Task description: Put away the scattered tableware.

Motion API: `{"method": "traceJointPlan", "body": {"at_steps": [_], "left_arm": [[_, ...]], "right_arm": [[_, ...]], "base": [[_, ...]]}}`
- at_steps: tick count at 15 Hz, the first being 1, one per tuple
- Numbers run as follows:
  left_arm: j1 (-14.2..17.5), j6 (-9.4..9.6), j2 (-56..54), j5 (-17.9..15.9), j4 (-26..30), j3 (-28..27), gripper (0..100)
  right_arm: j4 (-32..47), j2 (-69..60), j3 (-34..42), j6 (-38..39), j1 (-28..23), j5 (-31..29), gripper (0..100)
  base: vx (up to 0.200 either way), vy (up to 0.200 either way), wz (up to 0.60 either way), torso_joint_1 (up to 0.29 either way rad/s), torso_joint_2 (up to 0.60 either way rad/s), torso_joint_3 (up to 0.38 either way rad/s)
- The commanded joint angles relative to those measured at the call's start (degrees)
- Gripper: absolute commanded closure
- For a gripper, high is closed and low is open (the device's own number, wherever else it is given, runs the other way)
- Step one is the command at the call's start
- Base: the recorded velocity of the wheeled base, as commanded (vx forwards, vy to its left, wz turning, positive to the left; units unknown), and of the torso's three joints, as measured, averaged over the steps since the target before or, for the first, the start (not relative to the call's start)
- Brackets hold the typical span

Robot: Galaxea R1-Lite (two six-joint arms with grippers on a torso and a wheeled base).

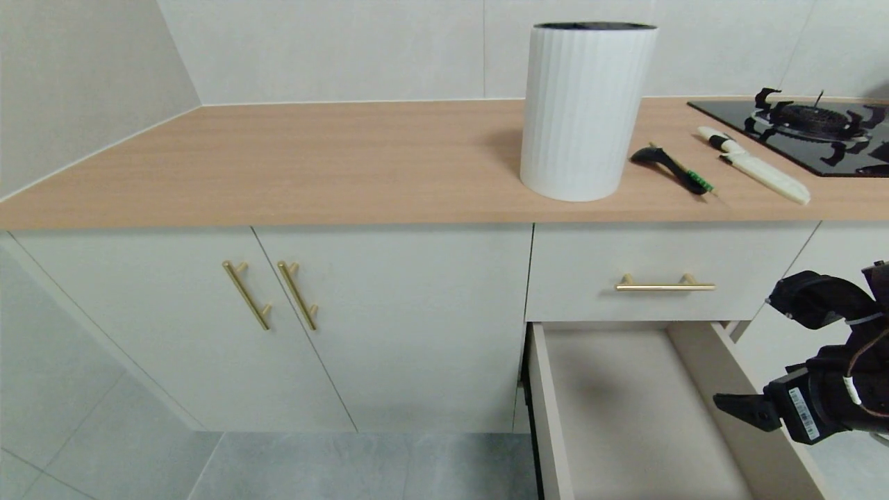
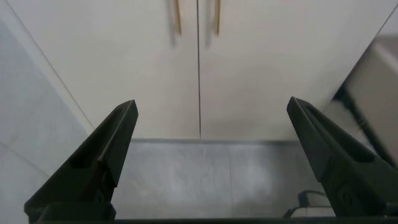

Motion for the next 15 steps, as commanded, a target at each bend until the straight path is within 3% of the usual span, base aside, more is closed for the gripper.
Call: {"method": "traceJointPlan", "body": {"at_steps": [1,6,10,15], "left_arm": [[-0.01,0.02,0.07,0.02,-0.02,0.02,0],[-0.01,0.02,0.07,0.02,-0.02,0.02,0],[-0.01,0.02,0.07,0.02,-0.02,0.02,0],[-0.01,0.02,0.07,0.02,-0.11,0.02,0]], "right_arm": [[-0.03,-0.06,-0.02,-0.01,0.00,0.00,0],[-0.21,-0.06,-0.10,-0.10,0.00,0.00,0],[-9.62,-0.06,-1.33,-0.19,0.00,-0.09,0],[-9.00,5.74,-18.47,0.16,-4.92,0.44,0]], "base": [[0.000,0.000,0.00,0.036,-0.52,-0.256],[0.000,0.000,0.00,0.299,-0.48,-0.258],[0.000,0.000,0.00,0.098,-0.18,-0.096],[0.000,0.000,0.00,0.000,0.00,0.000]]}}
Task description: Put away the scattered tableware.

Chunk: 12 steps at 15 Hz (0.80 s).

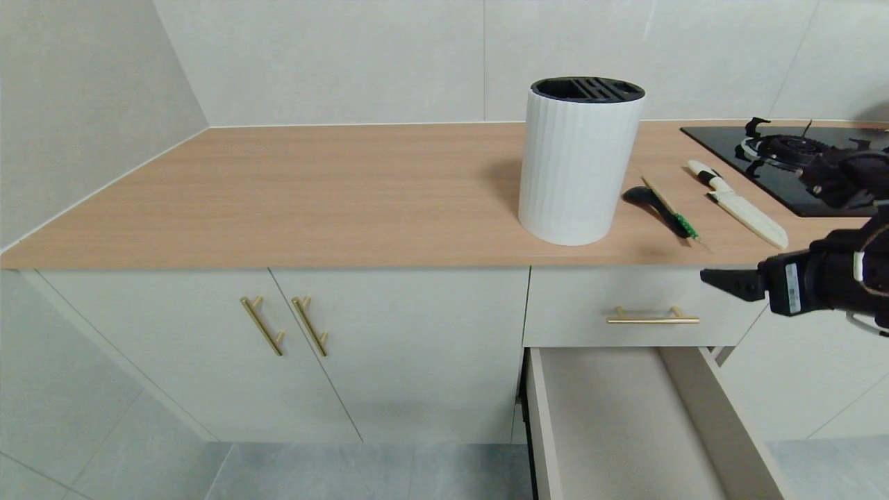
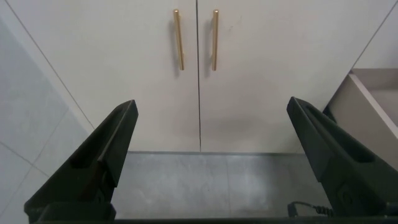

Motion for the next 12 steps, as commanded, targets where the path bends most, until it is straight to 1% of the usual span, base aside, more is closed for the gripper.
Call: {"method": "traceJointPlan", "body": {"at_steps": [1,3,5,8,12], "left_arm": [[0.04,-0.04,0.07,0.02,0.01,0.00,0],[0.04,-0.04,0.07,0.02,0.01,0.00,0],[0.04,-0.04,0.07,0.02,0.01,0.00,0],[0.04,0.05,0.07,0.02,0.01,0.00,0],[0.04,0.05,0.07,0.02,0.01,0.00,0]], "right_arm": [[2.90,5.44,-10.55,0.31,-3.20,0.02,0],[5.27,8.69,-17.58,7.08,-3.46,-0.06,0],[7.91,11.24,-20.66,8.75,-4.25,-0.24,0],[10.11,13.44,-21.98,8.93,-4.43,-0.15,0],[9.76,15.72,-22.06,9.37,-4.34,0.11,0]], "base": [[0.000,0.000,0.00,0.000,0.00,0.000],[0.000,0.000,0.00,0.000,0.00,0.000],[0.000,0.000,0.00,0.000,0.00,0.000],[0.000,0.000,0.00,0.000,0.00,0.000],[0.000,0.000,0.00,0.000,0.00,0.000]]}}
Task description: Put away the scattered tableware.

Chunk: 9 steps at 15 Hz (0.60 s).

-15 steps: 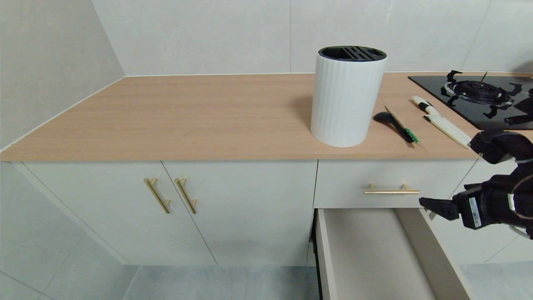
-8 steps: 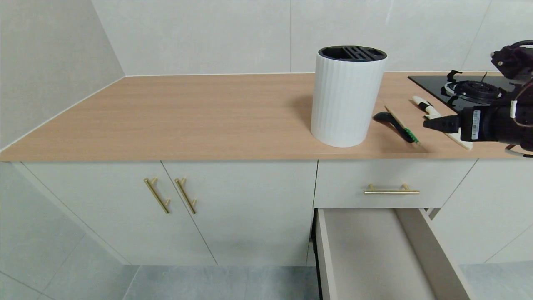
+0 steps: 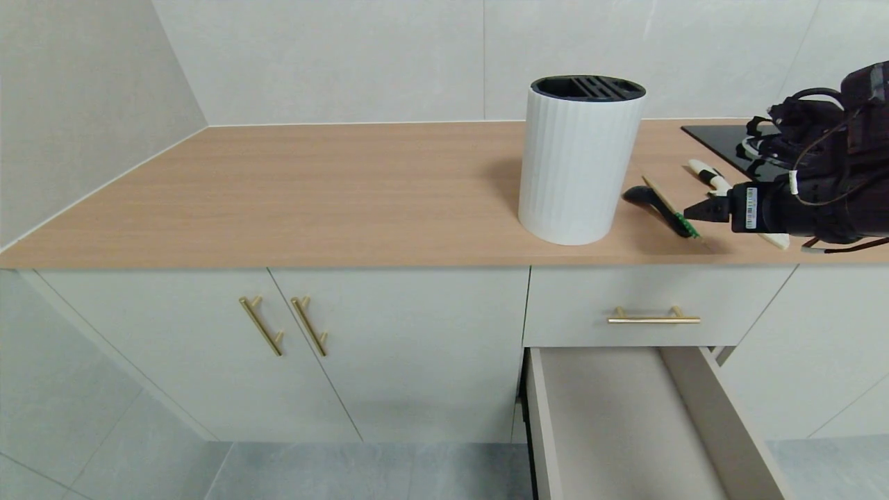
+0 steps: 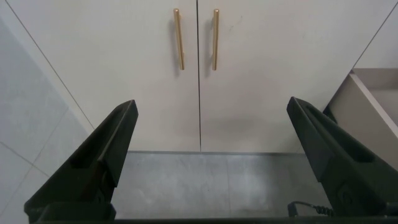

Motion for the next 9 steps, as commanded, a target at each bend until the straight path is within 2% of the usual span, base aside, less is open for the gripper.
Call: {"method": "traceJointPlan", "body": {"at_steps": [1,9], "left_arm": [[0.01,-0.04,0.07,0.02,-0.02,0.00,0],[0.01,0.05,0.07,0.02,-0.02,0.00,0]], "right_arm": [[-0.51,2.46,-0.16,0.10,0.12,-0.06,0],[-5.61,8.17,-0.60,0.19,0.03,-0.41,0]], "base": [[0.000,0.000,0.00,0.000,0.00,0.000],[0.000,0.000,0.00,0.000,0.00,0.000]]}}
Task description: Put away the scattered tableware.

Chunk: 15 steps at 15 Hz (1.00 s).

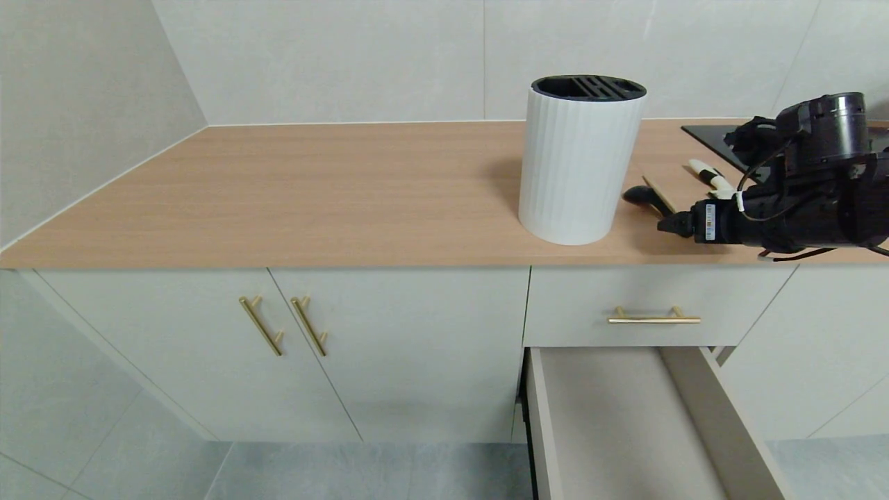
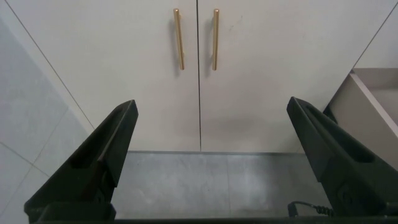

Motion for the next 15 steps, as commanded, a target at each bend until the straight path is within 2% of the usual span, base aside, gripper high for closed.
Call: {"method": "traceJointPlan", "body": {"at_steps": [1,9,10,15], "left_arm": [[0.01,-0.09,0.07,0.02,-0.02,0.00,0],[0.01,0.00,0.07,0.02,-0.02,0.00,0],[0.01,-0.09,0.07,0.02,-0.02,0.00,0],[0.01,-0.09,0.07,0.02,-0.02,0.00,0]], "right_arm": [[-0.01,1.44,-0.60,0.43,-0.14,-0.01,0],[-2.12,4.08,-1.74,1.23,-1.72,-0.10,0],[-2.21,4.17,-1.74,1.23,-1.72,-0.10,100],[-2.21,4.26,-1.74,1.23,-1.72,-0.10,100]], "base": [[0.000,0.000,0.00,0.000,0.00,0.000],[0.000,0.000,0.00,0.000,0.00,0.000],[0.000,0.000,0.00,0.000,0.00,0.000],[0.000,0.000,0.00,0.000,0.00,0.000]]}}
